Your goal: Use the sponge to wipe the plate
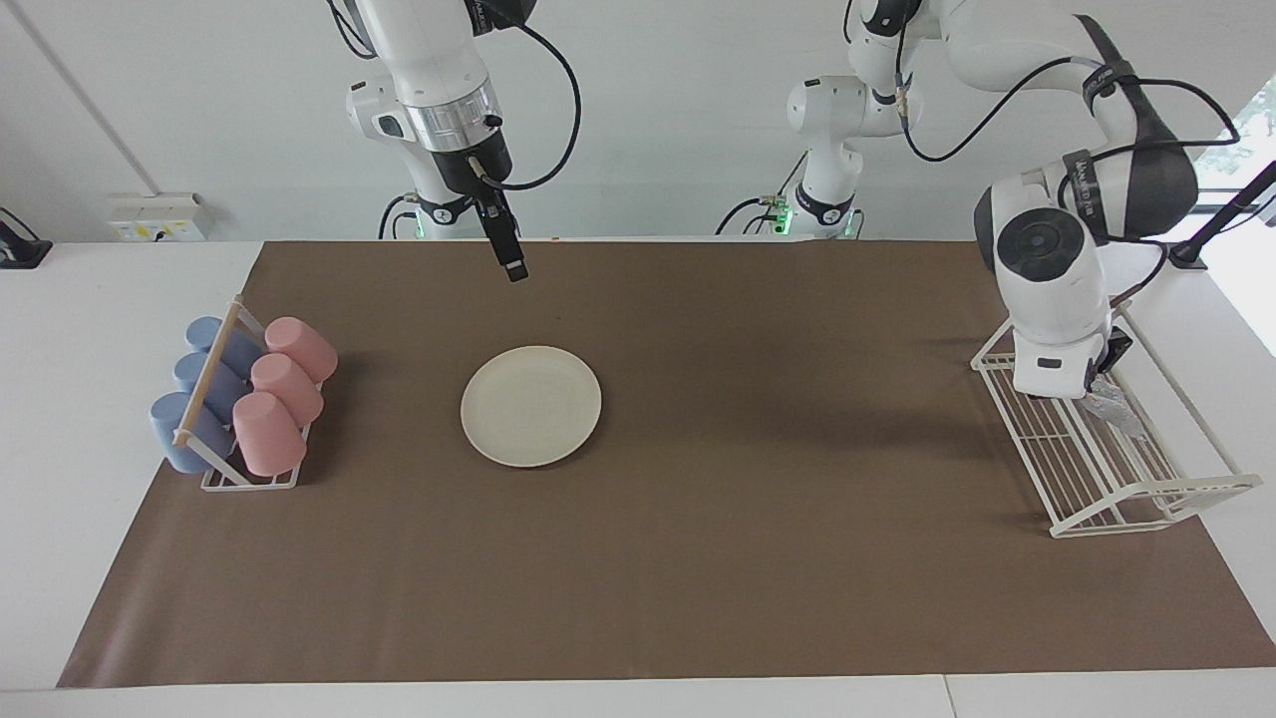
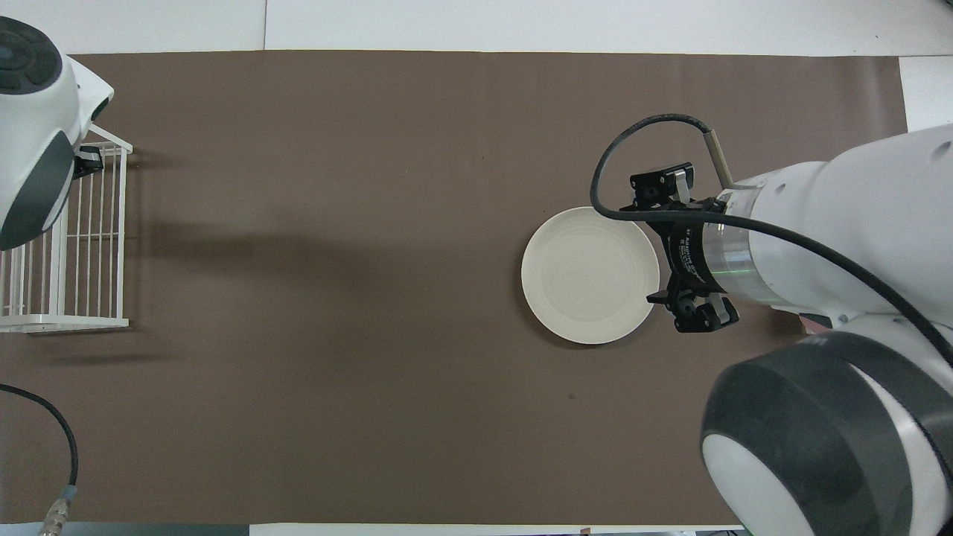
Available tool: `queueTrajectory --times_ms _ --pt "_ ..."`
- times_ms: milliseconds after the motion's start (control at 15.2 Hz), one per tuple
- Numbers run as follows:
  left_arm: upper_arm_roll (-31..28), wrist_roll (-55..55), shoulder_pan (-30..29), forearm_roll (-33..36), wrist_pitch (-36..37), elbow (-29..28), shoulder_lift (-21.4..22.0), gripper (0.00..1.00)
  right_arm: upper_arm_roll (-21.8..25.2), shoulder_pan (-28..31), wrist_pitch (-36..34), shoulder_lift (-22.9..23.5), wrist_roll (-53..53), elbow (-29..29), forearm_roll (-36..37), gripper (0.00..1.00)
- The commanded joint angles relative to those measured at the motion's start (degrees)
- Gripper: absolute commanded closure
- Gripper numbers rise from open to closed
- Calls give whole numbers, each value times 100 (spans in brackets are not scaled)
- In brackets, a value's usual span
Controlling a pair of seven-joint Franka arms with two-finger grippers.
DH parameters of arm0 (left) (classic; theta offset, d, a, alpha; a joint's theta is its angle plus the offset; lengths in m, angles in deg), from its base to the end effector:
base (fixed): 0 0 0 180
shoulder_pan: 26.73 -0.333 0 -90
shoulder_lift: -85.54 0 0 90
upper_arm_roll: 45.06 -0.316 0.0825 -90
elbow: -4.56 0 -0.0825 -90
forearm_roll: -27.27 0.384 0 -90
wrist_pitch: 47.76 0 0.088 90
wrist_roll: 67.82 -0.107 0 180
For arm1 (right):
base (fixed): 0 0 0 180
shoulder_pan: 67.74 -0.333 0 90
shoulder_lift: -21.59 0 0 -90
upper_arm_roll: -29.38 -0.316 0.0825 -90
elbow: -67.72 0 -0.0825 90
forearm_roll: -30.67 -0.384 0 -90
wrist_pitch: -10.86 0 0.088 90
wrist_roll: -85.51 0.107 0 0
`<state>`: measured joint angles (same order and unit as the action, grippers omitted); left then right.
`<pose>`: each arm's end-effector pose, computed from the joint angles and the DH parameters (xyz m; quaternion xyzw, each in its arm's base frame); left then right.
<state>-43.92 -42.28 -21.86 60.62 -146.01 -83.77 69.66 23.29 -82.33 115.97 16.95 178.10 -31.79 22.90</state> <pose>0.6405 -0.0145 0.4992 -0.9530 -0.1075 -0.0279 0.2818 0.5119 0.2072 0.6150 -0.7978 0.5930 0.0033 0.1086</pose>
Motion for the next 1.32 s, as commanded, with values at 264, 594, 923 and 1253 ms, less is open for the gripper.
queueTrajectory --times_ms 264,594,923,1253 --pt "-52 -172 -56 -2995 1246 1318 -134 100 -68 -932 695 1043 1584 494 -5 0" --pt "-52 -128 -785 -6064 1141 1003 200 100 -68 -950 704 1070 1647 565 12 0" --pt "-52 -311 -829 -8112 352 -533 884 100 -76 -950 441 1070 1595 582 -22 0" --pt "9 -1646 -715 -9617 245 -1765 1324 100 -68 -914 -1587 1762 1138 1836 -67 0"
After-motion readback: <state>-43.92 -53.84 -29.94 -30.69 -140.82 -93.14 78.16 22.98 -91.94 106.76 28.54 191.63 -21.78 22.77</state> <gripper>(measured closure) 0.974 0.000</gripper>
